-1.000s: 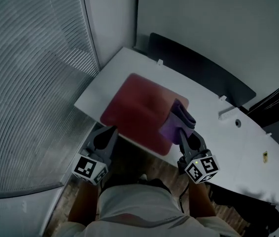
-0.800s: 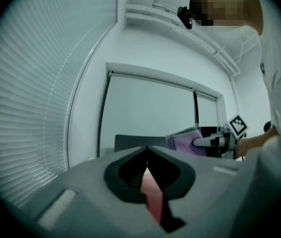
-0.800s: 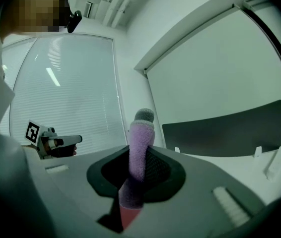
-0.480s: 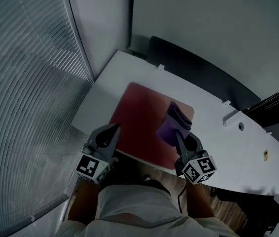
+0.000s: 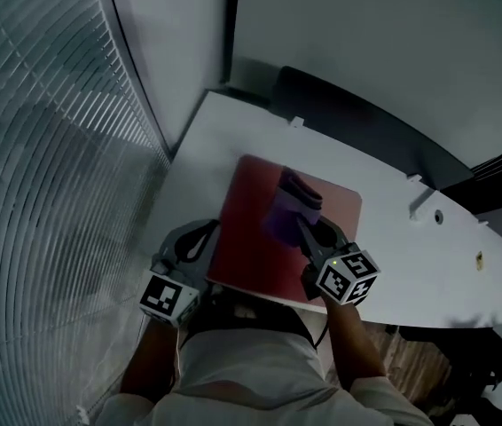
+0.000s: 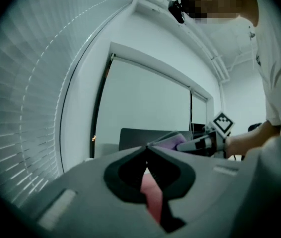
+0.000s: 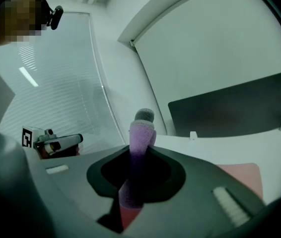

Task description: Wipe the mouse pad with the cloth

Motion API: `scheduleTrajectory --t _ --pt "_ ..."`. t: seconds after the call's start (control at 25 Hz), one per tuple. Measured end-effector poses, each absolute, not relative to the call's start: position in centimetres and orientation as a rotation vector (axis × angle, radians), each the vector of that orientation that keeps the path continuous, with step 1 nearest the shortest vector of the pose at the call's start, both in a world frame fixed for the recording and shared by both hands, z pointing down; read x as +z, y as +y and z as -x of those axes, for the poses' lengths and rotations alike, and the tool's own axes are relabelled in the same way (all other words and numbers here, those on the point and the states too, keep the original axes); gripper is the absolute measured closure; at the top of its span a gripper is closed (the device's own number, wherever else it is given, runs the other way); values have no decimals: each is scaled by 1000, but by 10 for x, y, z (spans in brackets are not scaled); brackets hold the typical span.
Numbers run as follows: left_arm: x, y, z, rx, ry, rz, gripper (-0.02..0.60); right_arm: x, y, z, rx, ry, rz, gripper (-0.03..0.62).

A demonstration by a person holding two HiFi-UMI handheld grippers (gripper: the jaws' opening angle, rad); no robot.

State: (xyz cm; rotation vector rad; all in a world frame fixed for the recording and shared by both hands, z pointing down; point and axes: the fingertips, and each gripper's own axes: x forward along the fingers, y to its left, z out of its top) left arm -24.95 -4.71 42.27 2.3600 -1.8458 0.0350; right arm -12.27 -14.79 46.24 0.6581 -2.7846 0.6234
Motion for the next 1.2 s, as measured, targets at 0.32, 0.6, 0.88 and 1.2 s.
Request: scheduleTrajectory --t 0.32,0.6,0.88,1.2 --pt "433 -58 259 32 -1882 -2264 580 533 -197 217 854 -2609 -465 537" --pt "445 -59 260 69 -1902 -2207 580 612 -224 268 956 -2417 -443 537" --pt "469 -61 257 118 -1892 -2189 580 658 -254 244 941 -2287 -562 537" --pt "451 -90 232 83 -1833 -2230 580 654 -282 179 934 -2258 -656 537"
